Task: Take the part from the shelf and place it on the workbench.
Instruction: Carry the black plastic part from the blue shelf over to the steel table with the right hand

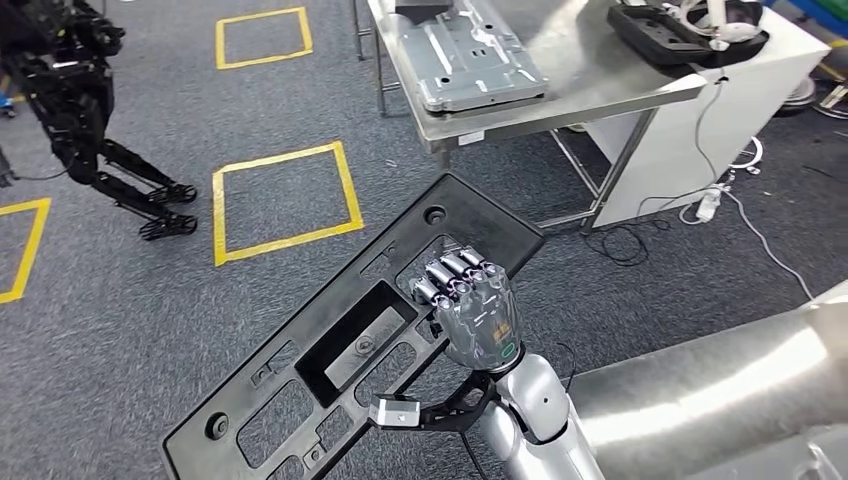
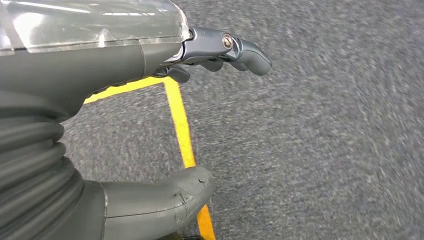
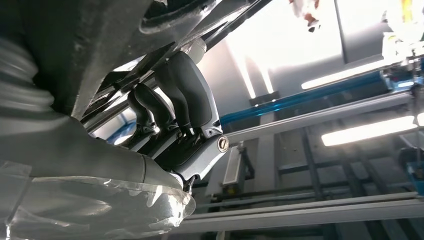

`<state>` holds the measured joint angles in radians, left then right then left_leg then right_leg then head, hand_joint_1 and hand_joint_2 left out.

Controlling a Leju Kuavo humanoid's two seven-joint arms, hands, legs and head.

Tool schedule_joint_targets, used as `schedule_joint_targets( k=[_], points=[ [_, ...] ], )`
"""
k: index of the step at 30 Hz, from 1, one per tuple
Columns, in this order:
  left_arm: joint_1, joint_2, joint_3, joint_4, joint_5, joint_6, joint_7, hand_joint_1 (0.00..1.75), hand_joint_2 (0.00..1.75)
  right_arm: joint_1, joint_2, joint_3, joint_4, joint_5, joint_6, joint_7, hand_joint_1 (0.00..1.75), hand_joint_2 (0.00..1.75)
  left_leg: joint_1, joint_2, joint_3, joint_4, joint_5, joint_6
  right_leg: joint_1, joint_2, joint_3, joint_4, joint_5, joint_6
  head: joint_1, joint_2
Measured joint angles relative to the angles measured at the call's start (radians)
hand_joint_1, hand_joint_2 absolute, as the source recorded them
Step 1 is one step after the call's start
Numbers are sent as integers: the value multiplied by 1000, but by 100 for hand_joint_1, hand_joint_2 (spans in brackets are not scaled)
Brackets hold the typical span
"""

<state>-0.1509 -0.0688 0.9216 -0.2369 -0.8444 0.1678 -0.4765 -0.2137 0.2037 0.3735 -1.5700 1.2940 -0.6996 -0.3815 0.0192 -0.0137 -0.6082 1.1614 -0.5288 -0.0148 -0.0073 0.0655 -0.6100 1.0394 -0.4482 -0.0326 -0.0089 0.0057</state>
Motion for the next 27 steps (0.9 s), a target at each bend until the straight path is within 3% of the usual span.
schedule_joint_targets(
  k=[1, 3, 5, 6, 8, 10, 12, 13, 16, 17, 19, 21, 22, 24, 26, 27],
  points=[
    [0, 0, 0, 0, 0, 1, 0, 0, 175, 0, 0, 0, 0, 0, 0, 0, 175, 175, 2, -18, 28, -63, 24, 2, 1, 11, -3, 4, 0, 4, 0, 0],
    [-1, 1, 0, 0, 0, 2, 0, 0, 175, -1, 0, 0, 0, 0, 0, 0, 175, 175, 2, -43, 54, -124, 37, 7, 0, 30, -12, 7, 4, 17, 0, 0],
    [-2, 0, 0, 0, 0, 3, 0, 0, 175, 1, 0, 0, -1, 0, 0, 0, 175, 175, 0, -32, 55, -132, 40, 18, 0, 46, -19, 3, 12, 32, 0, 0],
    [-3, 0, 0, 0, 0, 3, 0, 0, 175, 1, -1, 0, -1, 0, 0, 0, 175, 175, 1, -22, 55, -137, 45, 25, 1, 38, -23, 6, 10, 38, 0, 0],
    [-4, -1, 0, 0, 0, 3, 0, 0, 175, 1, -1, 0, -1, 0, 0, 0, 175, 175, 2, 0, 56, -148, 55, 42, 4, -8, -46, 57, -28, 45, 2, 0],
    [-2, -1, 0, 0, -1, 4, 0, 0, 175, 1, -1, 0, -1, 0, 0, 0, 175, 175, -2, 23, 53, -148, 57, 50, 3, -51, -100, 180, -97, 47, 2, 0],
    [0, 0, 0, 0, -1, 4, 0, 0, 175, 4, -2, 0, -1, 0, 0, 0, 175, 175, -5, 46, 49, -145, 57, 51, 1, -59, -143, 278, -129, 49, 3, 0],
    [0, 0, 0, 0, -1, 4, 0, 0, 175, 5, -3, 0, -1, 0, 0, 0, 175, 175, -6, 57, 48, -144, 56, 50, 1, -62, -139, 276, -117, 49, 3, 0],
    [-1, 0, 0, 0, -1, 4, 0, 0, 175, 5, -3, 0, -1, 0, 0, 0, 175, 175, -7, 81, 53, -142, 51, 46, 2, -85, -42, 106, -27, 43, 3, 0],
    [-1, 0, 0, 0, -1, 4, 0, 0, 175, 4, -3, 0, -1, 0, 0, 0, 175, 175, -9, 86, 54, -141, 49, 44, 7, -102, -13, 53, -14, 38, 3, 0],
    [-2, 0, 0, 0, -1, 4, 0, 0, 175, 3, -3, 0, -1, 0, 0, 0, 175, 175, -13, 96, 55, -140, 47, 37, 13, -116, 5, 10, -13, 30, 2, 0],
    [-4, 0, 0, 0, -1, 4, 0, 0, 175, 2, -3, 0, -1, 0, 0, 0, 175, 175, -15, 111, 57, -141, 46, 27, 17, -105, 5, -2, -12, 22, 2, 0],
    [-6, 0, 0, 0, -1, 4, 0, 0, 175, 3, -3, 0, -1, 0, 0, 0, 175, 175, -13, 109, 57, -138, 42, 21, 15, -96, 5, -6, -9, 17, 2, 0],
    [-7, 0, 0, 0, -2, 4, 0, 0, 175, 1, -3, 1, -1, 1, 0, 0, 175, 175, -8, 75, 41, -97, 9, 10, 8, -82, 5, -14, -1, 6, 2, 0],
    [-4, 0, 0, 0, -2, 4, 0, 0, 175, 0, -2, 1, -1, 3, 0, 3, 175, 175, -5, 35, -8, 14, -54, 2, 5, -69, 4, -16, 3, -1, 2, 0],
    [-2, 1, 0, 0, -2, 4, 0, 0, 175, 0, -2, 0, -1, 4, 0, 5, 175, 175, -5, 27, -39, 80, -80, -2, 5, -62, 3, -15, 4, -2, 2, 0]
  ],
)
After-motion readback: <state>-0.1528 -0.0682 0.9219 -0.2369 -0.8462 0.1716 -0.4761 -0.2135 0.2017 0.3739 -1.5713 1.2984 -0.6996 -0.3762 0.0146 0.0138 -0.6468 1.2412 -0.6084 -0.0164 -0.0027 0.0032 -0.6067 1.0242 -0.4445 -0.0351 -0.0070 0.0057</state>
